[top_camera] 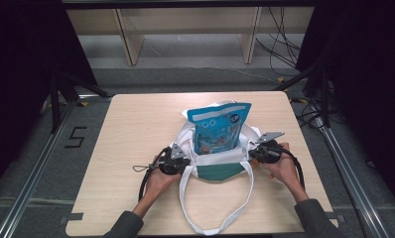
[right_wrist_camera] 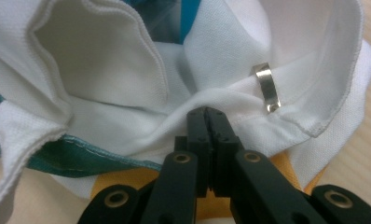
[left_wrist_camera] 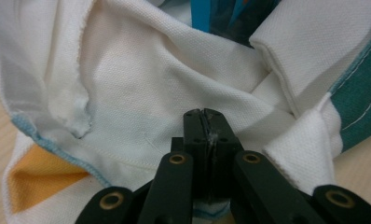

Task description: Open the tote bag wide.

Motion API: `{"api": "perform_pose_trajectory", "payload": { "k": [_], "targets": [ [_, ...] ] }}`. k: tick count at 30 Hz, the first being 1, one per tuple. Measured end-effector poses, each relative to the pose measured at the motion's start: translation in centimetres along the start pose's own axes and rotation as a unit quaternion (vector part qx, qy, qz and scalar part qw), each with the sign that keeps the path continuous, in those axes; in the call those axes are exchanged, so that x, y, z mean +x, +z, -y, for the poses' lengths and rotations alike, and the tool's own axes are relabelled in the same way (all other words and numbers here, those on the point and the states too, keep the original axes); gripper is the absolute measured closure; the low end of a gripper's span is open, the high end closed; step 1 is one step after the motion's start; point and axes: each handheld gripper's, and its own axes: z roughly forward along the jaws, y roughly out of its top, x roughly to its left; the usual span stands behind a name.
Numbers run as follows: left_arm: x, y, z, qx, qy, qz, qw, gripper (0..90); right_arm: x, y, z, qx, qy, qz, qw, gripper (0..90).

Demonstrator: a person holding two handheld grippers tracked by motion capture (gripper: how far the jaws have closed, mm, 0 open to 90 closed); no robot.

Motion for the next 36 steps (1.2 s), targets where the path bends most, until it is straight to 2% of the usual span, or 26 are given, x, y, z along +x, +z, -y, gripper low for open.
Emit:
{"api": "perform_pose_trajectory", "payload": {
  "k": [1, 2, 4, 5, 6, 7, 8, 10, 11, 12, 13, 14, 15, 19, 22, 23, 24, 25, 26, 28, 29, 31, 33, 34, 35, 36],
  "targets": [
    [0.0, 0.0, 0.0, 0.000, 0.000, 0.000, 1.0000, 87.7, 0.0, 0.0, 0.0, 0.000, 0.000, 0.000, 1.0000, 89.7],
    [0.5, 0.1, -0.1, 0.001, 0.010, -0.009, 0.9999, 87.4, -0.2, 0.5, -0.3, -0.010, 0.000, 0.004, 0.9999, 89.8],
    [0.9, 0.2, -0.2, 0.001, 0.011, -0.012, 0.9999, 87.4, -0.2, 0.6, -0.7, -0.001, -0.003, 0.004, 1.0000, 89.8],
    [1.0, 0.3, -0.2, 0.000, -0.003, -0.011, 0.9999, 87.4, -0.1, 0.8, -0.9, 0.001, 0.001, 0.009, 1.0000, 89.8],
    [1.0, 0.3, -0.2, 0.000, -0.003, -0.011, 0.9999, 87.4, -0.1, 0.8, -0.9, 0.001, 0.001, 0.009, 1.0000, 89.8],
    [1.0, 0.5, -0.1, -0.012, -0.017, -0.012, 0.9997, 87.4, -0.3, 1.0, -1.0, -0.007, -0.008, 0.007, 0.9999, 89.8],
    [1.4, 0.4, -0.3, 0.001, -0.002, -0.014, 0.9999, 87.4, -0.4, 1.2, -1.2, -0.009, -0.002, 0.010, 0.9999, 89.8],
    [1.4, 0.6, -0.3, -0.007, -0.009, -0.017, 0.9998, 87.4, -0.5, 1.3, -1.3, -0.011, -0.002, 0.011, 0.9999, 89.8],
    [1.6, 0.5, -0.3, 0.002, -0.005, -0.018, 0.9998, 86.9, -0.6, 1.5, -1.5, -0.015, -0.011, 0.017, 0.9997, 89.7],
    [1.5, 0.7, -0.3, -0.009, -0.016, -0.021, 0.9996, 86.9, -0.5, 1.5, -1.5, -0.011, -0.005, 0.013, 0.9998, 89.8],
    [1.8, 0.5, -0.4, 0.003, -0.005, -0.019, 0.9998, 86.9, -0.3, 1.5, -1.5, -0.011, 0.000, 0.016, 0.9998, 89.7],
    [1.7, 0.7, -0.4, -0.009, -0.013, -0.021, 0.9997, 86.8, -0.2, 1.6, -1.5, -0.007, 0.009, 0.013, 0.9998, 89.7],
    [1.9, 0.7, -0.3, -0.004, -0.014, -0.017, 0.9997, 86.6, -0.4, 1.6, -1.5, -0.015, -0.003, 0.016, 0.9998, 89.7],
    [1.9, 0.6, -0.4, -0.007, -0.011, -0.023, 0.9996, 83.4, -0.6, 1.6, -1.5, -0.021, -0.005, 0.019, 0.9996, 89.0],
    [2.1, 0.5, -0.3, -0.014, -0.028, -0.017, 0.9993, 78.9, -0.8, 1.4, -1.5, -0.018, -0.007, 0.015, 0.9997, 87.9],
    [2.3, 0.3, -0.3, -0.012, -0.027, -0.016, 0.9994, 77.3, -0.9, 1.4, -1.4, -0.018, 0.000, 0.009, 0.9998, 87.0],
    [2.3, 0.3, -0.3, -0.023, -0.036, -0.020, 0.9989, 75.0, -0.8, 1.5, -1.3, -0.034, 0.012, 0.010, 0.9993, 85.4],
    [2.4, 0.2, -0.3, -0.029, -0.044, -0.016, 0.9985, 73.3, -0.9, 1.2, -1.3, -0.021, 0.015, 0.002, 0.9997, 84.0],
    [2.5, 0.0, -0.3, -0.031, -0.056, -0.004, 0.9979, 71.6, -1.0, 1.2, -1.3, -0.029, 0.021, -0.001, 0.9994, 83.4],
    [2.7, -0.1, -0.3, -0.040, -0.073, 0.001, 0.9965, 71.0, -1.2, 1.2, -1.2, -0.044, 0.026, -0.005, 0.9987, 81.0],
    [2.8, -0.3, -0.4, -0.040, -0.075, 0.004, 0.9963, 70.3, -1.0, 1.0, -1.2, -0.037, 0.050, -0.014, 0.9980, 80.0],
    [2.7, -0.4, -0.5, -0.040, -0.069, 0.008, 0.9968, 70.0, -1.0, 0.9, -1.3, -0.034, 0.037, -0.010, 0.9987, 78.6],
    [2.7, -0.6, -0.6, -0.046, -0.073, 0.008, 0.9962, 67.9, -0.8, 0.7, -1.4, -0.034, 0.038, -0.012, 0.9986, 76.8],
    [2.6, -0.7, -0.7, -0.048, -0.077, 0.007, 0.9958, 66.7, -1.0, 0.6, -1.4, -0.036, 0.026, -0.006, 0.9990, 76.2],
    [2.8, -0.9, -0.8, -0.041, -0.068, 0.012, 0.9967, 66.7, -0.6, 0.5, -1.4, -0.040, 0.042, -0.008, 0.9983, 74.9],
    [2.7, -0.9, -0.8, -0.047, -0.070, 0.007, 0.9964, 66.1, -0.9, 0.4, -1.5, -0.046, 0.028, -0.005, 0.9985, 74.1]
  ]
}}
